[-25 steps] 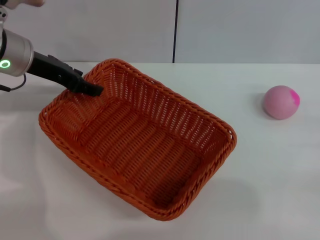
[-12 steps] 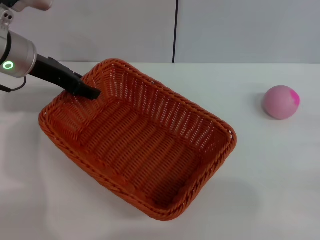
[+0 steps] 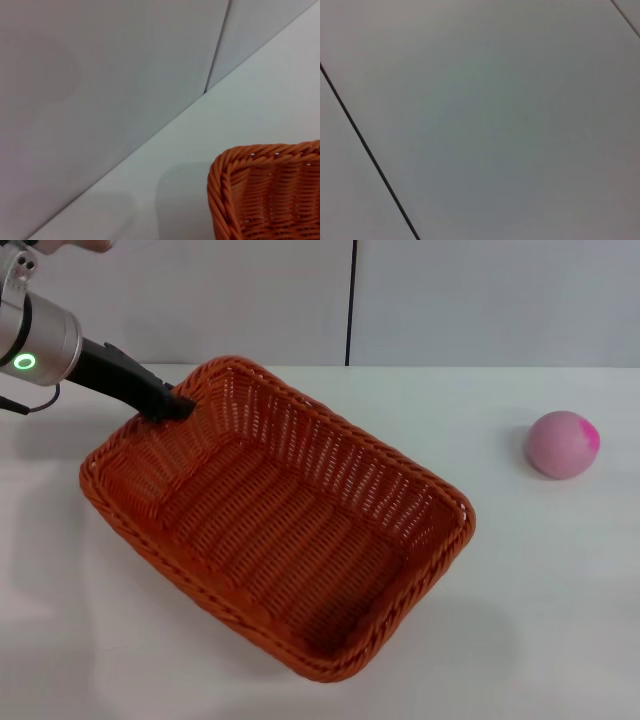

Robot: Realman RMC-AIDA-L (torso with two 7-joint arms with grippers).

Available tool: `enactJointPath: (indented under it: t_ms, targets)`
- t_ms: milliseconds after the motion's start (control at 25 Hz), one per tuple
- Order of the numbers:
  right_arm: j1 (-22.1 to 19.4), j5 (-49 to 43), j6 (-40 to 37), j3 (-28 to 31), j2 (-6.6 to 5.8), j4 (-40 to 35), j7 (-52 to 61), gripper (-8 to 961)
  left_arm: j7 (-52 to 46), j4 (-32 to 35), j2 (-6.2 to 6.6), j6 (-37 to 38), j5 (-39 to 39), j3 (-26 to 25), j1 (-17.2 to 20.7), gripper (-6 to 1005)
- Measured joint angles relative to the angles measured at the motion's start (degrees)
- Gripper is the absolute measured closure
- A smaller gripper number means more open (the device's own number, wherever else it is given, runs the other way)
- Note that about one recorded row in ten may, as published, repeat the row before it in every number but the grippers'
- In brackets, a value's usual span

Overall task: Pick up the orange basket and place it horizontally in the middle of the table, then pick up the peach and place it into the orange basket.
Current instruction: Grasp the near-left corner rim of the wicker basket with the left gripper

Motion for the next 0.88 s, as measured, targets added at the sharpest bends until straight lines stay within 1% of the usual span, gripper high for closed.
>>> enactJointPath:
  t_ms: [280,480,680,880]
  targets:
    - [-0.07,0.0,0.07,0.07,0.0,-0.12,0.01,274,-0.29,0.28,-0.02,-0.06,-0.63,0.21,-0.25,810]
    - [0.05,0.0,0.62,0.09,0.0,-0.26,0.31,274,-0.63,1.07,0.05,0.52,-4.19,-0.09,0.04,813]
    - [0.17,0.0,1.07,0.09,0.03,-0.26,0.72,274,-1.0,1.61,0.06,0.8,-5.79,-0.28,0.46,816]
    - [0.17,-0.01,1.25,0.08,0.08,-0.24,0.86,274,-3.36,1.85,0.14,2.35,-7.71,-1.0,0.14,819]
